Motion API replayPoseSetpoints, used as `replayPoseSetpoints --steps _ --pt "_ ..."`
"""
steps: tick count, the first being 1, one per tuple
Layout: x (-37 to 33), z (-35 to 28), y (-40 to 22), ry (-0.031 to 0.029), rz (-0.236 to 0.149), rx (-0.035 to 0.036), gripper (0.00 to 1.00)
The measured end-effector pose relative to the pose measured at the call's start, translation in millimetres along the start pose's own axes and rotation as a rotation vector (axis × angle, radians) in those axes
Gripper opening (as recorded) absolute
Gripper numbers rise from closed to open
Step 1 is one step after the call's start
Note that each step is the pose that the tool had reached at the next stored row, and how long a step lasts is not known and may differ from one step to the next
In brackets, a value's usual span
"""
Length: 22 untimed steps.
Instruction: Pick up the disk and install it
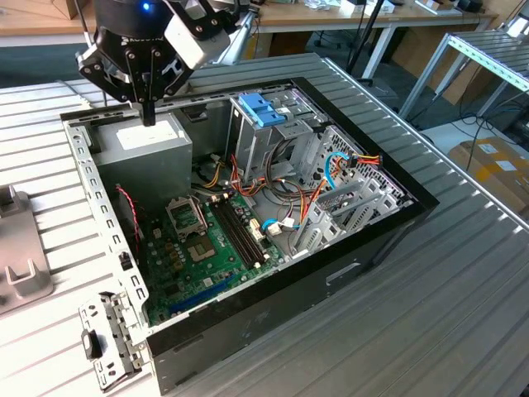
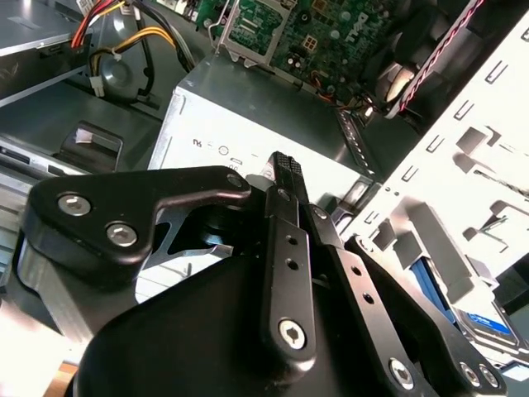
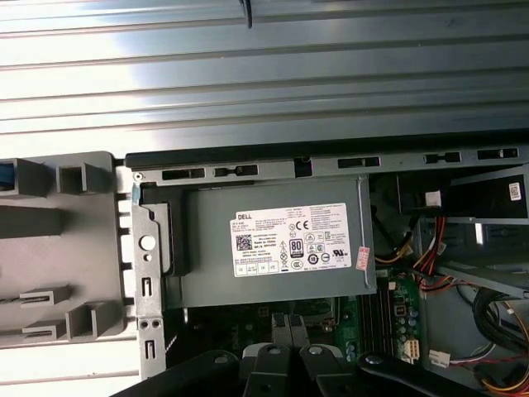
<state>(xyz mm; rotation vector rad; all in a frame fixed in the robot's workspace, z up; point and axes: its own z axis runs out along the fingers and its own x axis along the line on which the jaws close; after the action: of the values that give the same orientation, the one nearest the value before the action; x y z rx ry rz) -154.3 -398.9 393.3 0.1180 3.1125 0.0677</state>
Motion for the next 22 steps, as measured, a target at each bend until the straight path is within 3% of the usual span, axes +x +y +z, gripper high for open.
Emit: replayPoseSetpoints --steps 22 --pt "7.0 -0.2 -0.5 0.0000 0.000 0.0000 0.11"
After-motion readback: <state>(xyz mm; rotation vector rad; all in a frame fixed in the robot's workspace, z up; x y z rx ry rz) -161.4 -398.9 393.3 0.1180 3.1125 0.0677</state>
